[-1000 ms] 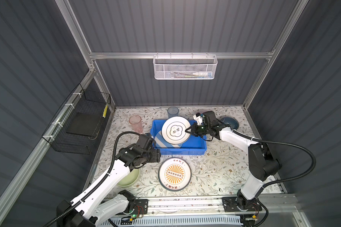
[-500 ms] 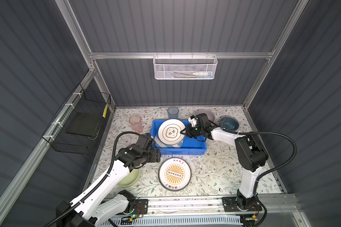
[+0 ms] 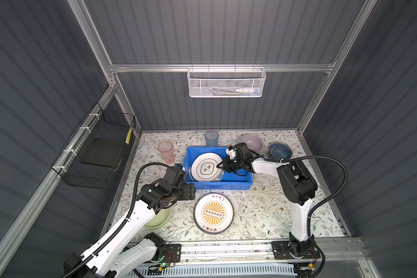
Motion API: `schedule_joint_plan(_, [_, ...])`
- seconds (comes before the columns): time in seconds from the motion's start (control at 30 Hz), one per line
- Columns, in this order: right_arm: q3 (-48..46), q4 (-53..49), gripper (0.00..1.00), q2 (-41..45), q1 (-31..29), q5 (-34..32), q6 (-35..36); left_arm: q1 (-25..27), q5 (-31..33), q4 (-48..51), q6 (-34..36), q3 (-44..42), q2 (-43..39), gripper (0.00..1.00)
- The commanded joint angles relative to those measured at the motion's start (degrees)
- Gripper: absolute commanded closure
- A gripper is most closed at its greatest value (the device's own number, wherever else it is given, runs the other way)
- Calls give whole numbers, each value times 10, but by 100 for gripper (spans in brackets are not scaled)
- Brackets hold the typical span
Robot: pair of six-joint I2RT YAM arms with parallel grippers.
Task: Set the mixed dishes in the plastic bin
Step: 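Lower the white plate into the blue bin with the right gripper, then release the white plate and move the right gripper back to the sunburst plate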
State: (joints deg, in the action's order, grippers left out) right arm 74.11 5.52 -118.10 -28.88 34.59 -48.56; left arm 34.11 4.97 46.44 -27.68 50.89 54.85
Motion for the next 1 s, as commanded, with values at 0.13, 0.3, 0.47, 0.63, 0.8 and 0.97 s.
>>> schedule_joint_plan(0.13, [29,12,81,-19,-3,1,0,2,6,19,-6,-3,-9,13])
schedule_joint_plan(0.3, [49,-38,76,-27,-11,-28,29,2,7,22,-7,-3,-11,13])
schedule_joint_plan(0.47, [61,-77,66,-23,-19,-52,48,2,9,27,-7,-2,-13,13])
schedule_joint_plan(0.63, [86,-143,57,-15,-29,-96,80,2,7,25,-8,-5,-14,13])
schedule_joint_plan(0.8, [104,-184,48,-8,-35,-127,101,2,10,24,-13,-6,-17,13])
schedule_joint_plan(0.97, [128,-233,43,-4,-41,-147,116,1,10,27,-18,-8,-22,13])
